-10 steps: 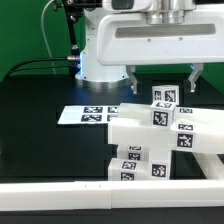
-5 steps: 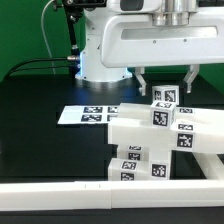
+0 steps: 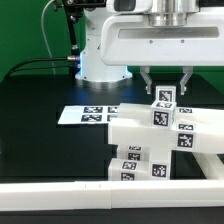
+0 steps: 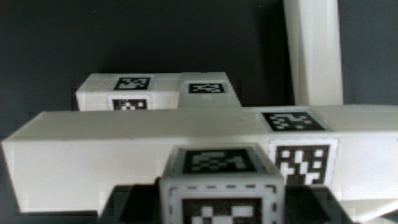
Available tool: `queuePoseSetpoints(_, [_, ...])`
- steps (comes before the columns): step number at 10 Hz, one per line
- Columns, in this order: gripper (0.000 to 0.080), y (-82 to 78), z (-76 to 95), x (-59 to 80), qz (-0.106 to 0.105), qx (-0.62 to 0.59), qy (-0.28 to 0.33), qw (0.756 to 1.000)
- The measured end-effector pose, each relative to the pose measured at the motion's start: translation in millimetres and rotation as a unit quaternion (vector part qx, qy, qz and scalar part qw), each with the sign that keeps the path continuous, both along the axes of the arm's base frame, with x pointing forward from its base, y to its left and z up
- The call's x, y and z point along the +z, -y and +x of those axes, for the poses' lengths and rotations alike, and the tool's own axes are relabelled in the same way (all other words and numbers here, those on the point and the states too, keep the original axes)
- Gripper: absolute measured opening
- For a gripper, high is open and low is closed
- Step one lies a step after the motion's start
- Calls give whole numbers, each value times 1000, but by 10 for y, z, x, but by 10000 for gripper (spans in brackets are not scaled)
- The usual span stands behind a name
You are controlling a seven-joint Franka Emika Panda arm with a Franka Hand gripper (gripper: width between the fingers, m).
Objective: Assemble chair
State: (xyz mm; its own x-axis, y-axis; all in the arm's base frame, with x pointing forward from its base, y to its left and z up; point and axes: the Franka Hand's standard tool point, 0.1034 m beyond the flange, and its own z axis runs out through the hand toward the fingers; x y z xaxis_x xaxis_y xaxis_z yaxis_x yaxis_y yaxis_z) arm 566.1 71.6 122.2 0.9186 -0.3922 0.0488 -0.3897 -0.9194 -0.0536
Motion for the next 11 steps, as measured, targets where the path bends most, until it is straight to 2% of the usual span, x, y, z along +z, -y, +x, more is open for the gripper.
queuePoseSetpoints(2, [281,13,9,-2,14,-128,-2,992])
queuePoseSetpoints(4, [282,10,18,-5,32,-263,-7,964])
queuePoseSetpoints(7, [284,37,77,-5,64,-388,11,919])
queuePoseSetpoints(10, [284,8,78,-3,75,-467,4,881])
queuePoseSetpoints(11, [284,27,88,-6,96,-533,-1,841])
